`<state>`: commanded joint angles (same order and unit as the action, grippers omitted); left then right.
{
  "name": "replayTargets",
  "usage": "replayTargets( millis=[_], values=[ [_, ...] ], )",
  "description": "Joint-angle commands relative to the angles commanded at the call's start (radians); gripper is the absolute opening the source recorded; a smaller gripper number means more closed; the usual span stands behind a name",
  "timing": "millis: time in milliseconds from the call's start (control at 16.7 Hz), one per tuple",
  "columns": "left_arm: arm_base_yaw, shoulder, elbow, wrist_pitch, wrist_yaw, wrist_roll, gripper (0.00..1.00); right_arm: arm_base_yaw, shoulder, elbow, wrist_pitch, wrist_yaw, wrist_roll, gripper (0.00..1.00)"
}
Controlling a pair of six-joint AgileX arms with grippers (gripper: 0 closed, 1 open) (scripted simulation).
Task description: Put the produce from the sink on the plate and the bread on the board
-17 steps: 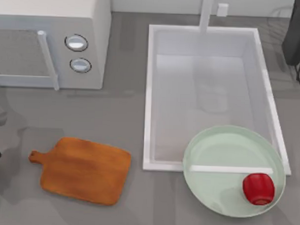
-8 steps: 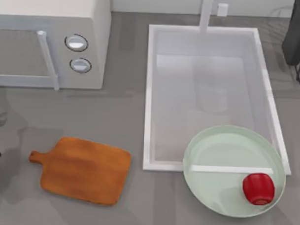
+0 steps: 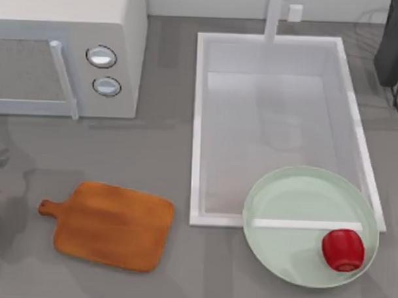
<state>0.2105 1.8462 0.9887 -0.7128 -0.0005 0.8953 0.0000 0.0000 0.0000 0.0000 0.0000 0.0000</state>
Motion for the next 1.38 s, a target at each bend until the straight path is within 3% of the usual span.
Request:
replayTargets(
  millis=[600, 1140, 1380],
  values=[
    [-0.002, -0.02, 0.016, -0.03, 0.008, -0.006, 0.0, 0.0, 0.0, 0.0, 0.0, 0.0, 0.0, 1.0],
    [-0.005, -0.148, 0.231, -0.381, 0.008, -0.009, 0.0, 0.0, 0.0, 0.0, 0.0, 0.0, 0.0, 1.0],
    [-0.006, -0.166, 0.253, -0.414, 0.008, -0.011, 0.0, 0.0, 0.0, 0.0, 0.0, 0.0, 0.0, 1.0]
  ],
)
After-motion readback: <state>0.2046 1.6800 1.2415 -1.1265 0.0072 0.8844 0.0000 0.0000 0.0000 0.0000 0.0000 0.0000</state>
